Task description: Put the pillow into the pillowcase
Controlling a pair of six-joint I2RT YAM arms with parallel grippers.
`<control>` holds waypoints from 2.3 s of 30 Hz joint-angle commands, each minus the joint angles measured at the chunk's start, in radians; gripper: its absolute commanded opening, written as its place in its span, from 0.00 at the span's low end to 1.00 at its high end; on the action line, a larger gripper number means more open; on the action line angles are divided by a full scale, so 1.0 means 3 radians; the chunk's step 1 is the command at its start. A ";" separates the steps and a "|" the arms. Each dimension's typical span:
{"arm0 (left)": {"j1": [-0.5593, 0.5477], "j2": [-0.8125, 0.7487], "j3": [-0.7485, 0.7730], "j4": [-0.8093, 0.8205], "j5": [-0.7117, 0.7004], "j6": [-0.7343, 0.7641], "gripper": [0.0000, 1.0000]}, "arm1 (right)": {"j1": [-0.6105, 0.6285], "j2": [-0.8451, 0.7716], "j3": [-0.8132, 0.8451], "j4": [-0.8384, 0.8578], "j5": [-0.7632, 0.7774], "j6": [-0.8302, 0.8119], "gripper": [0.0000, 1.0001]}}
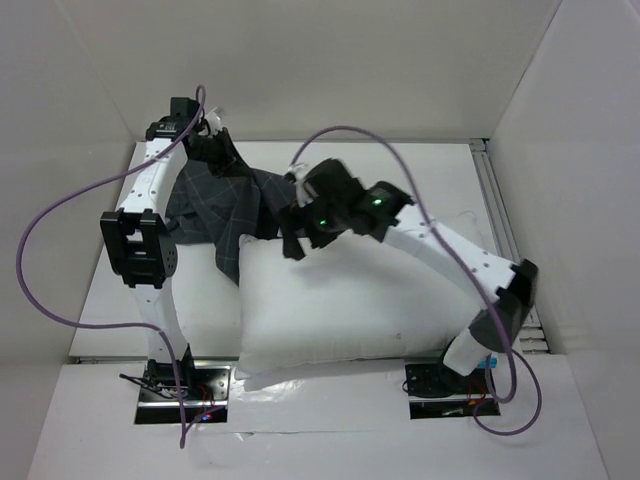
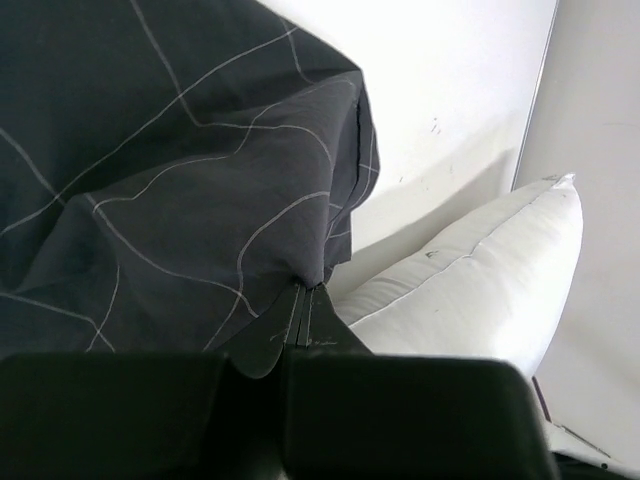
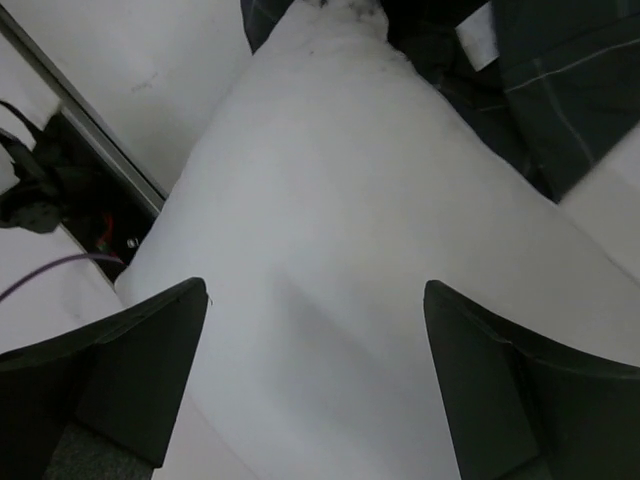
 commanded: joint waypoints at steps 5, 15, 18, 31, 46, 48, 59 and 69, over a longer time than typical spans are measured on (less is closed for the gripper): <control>0.0068 -0.0381 -0.0239 0.0008 -0.0074 0.0099 0.00 | 0.0631 0.0749 0.0301 -0.0013 0.0687 -0.0096 0.98; 0.0068 -0.0606 -0.0464 0.0008 -0.0176 0.0130 0.00 | 0.0294 0.0485 -0.0083 0.0228 0.0407 -0.0086 0.00; 0.0068 -0.0688 -0.0546 0.0008 -0.0243 0.0161 0.00 | 0.0217 0.0412 -0.0114 0.0228 0.0247 -0.0116 0.00; 0.0068 -0.0897 -0.0751 0.0039 -0.0279 0.0252 0.00 | -0.0023 0.0279 -0.0221 0.0192 0.0365 0.0011 0.00; -0.0039 -0.1174 -0.1063 0.0008 -0.0207 0.0380 0.00 | -0.0427 0.0474 0.0090 0.0443 0.0150 -0.0019 0.00; -0.0070 -0.1209 -0.1139 0.0008 -0.0207 0.0416 0.00 | -0.0600 0.0443 0.0131 0.0474 0.0074 -0.0019 0.00; -0.0244 -0.1306 -0.1211 -0.0180 -0.0304 0.0519 0.00 | -0.1030 0.0510 0.0377 0.0734 0.0027 0.0190 0.00; -0.0274 -0.1348 -0.1242 -0.0278 -0.0294 0.0580 0.00 | -0.1368 0.0499 0.0249 0.0898 -0.0162 0.0257 0.00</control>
